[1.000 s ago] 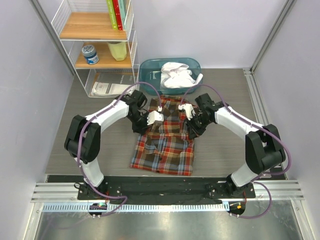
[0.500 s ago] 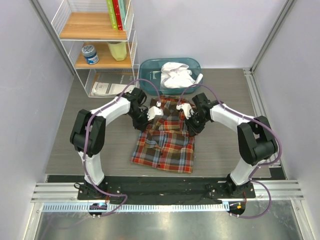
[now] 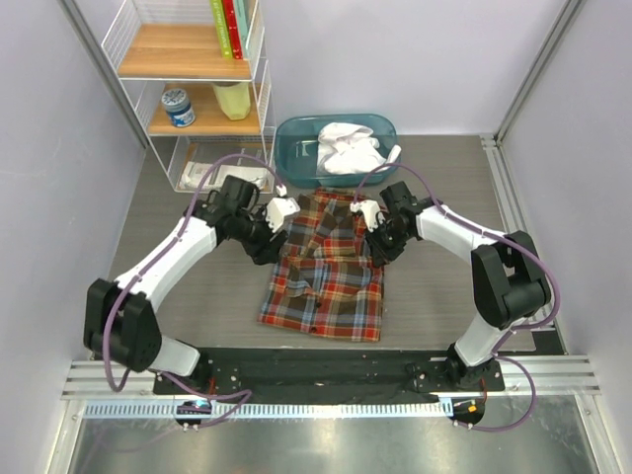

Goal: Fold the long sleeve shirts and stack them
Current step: Fold the shirt

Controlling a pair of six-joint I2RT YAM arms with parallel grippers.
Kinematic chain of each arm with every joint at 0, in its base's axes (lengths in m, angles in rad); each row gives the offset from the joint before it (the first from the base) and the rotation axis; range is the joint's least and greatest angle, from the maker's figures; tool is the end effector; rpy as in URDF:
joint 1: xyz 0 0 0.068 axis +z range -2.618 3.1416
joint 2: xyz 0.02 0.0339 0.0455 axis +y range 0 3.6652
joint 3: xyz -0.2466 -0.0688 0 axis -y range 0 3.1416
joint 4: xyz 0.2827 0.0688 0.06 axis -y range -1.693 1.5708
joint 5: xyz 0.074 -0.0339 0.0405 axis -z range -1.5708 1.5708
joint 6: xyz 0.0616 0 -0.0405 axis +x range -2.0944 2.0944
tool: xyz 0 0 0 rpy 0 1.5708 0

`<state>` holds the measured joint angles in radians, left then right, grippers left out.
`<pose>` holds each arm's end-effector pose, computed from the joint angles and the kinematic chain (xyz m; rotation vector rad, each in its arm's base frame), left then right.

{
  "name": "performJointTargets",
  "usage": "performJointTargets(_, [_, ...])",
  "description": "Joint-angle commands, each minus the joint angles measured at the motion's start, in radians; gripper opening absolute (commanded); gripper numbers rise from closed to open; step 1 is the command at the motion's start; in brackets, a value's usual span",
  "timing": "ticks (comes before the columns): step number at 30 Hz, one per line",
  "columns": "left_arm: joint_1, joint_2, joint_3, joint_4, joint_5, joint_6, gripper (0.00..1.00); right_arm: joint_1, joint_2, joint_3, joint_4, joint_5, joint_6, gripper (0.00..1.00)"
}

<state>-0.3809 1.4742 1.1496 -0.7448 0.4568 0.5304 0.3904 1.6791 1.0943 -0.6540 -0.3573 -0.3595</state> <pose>0.3106 -0.1536 0.2123 1.2631 2.2312 -0.5443 0.3233 0.1563 0.1281 -1.0936 2.5497 0.5079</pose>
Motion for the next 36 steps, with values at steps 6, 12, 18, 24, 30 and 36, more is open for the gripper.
performJointTargets(6, [-0.199, -0.072, -0.201, 0.083, -0.202, -0.194, 0.54, -0.004, 0.004, 0.024, 0.022, 0.03, 0.017, 0.03])
performJointTargets(12, [-0.28, -0.017, -0.257, 0.136, -0.271, -0.245, 0.52, -0.004, 0.01, -0.001, 0.027, 0.049, 0.008, 0.02])
performJointTargets(18, [-0.305, 0.09, -0.182, 0.228, -0.279, -0.273, 0.52, -0.004, 0.031, -0.001, 0.036, 0.041, 0.01, 0.02])
performJointTargets(24, [-0.308, 0.182, -0.053, 0.304, -0.273, -0.299, 0.52, -0.002, 0.039, 0.009, 0.037, 0.035, 0.007, 0.02])
performJointTargets(30, [-0.311, 0.265, 0.086, 0.372, -0.222, -0.38, 0.51, -0.004, 0.047, 0.009, 0.043, 0.038, 0.004, 0.02])
performJointTargets(36, [-0.279, 0.218, 0.08, 0.337, -0.16, -0.366, 0.61, -0.005, 0.048, 0.012, 0.076, 0.081, 0.007, 0.02])
